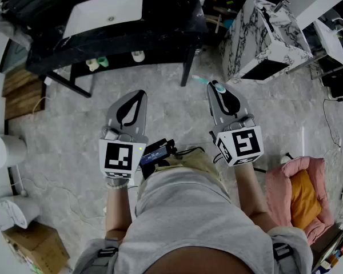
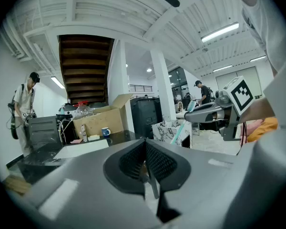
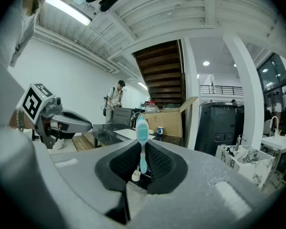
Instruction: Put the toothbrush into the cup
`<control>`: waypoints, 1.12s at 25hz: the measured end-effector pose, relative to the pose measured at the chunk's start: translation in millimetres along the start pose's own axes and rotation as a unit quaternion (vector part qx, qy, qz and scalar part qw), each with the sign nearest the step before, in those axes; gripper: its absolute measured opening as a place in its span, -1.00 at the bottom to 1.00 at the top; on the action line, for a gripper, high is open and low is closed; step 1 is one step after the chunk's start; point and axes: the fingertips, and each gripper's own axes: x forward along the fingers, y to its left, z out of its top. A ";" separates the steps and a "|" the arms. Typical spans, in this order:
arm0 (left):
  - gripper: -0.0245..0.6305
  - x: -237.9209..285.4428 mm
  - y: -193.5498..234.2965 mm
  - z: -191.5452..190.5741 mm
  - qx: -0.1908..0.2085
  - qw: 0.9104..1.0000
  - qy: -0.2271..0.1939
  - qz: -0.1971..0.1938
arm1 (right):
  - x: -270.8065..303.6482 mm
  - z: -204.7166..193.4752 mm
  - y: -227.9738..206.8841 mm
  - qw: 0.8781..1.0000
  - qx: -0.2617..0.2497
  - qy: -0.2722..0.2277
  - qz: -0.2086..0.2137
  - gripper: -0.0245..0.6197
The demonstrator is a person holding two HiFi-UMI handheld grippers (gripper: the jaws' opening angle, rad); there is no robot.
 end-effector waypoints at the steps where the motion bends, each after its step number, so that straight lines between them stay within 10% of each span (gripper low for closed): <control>1: -0.89 0.0 -1.2 0.4 0.001 1.000 -0.001 -0.001 | -0.8 -0.3 0.0 1.000 0.000 0.000 0.000 -0.83; 28: -0.89 -15.2 -3.5 4.8 0.005 1.000 -0.016 -0.005 | -11.0 5.7 10.8 1.000 0.001 -0.006 -0.006 -0.82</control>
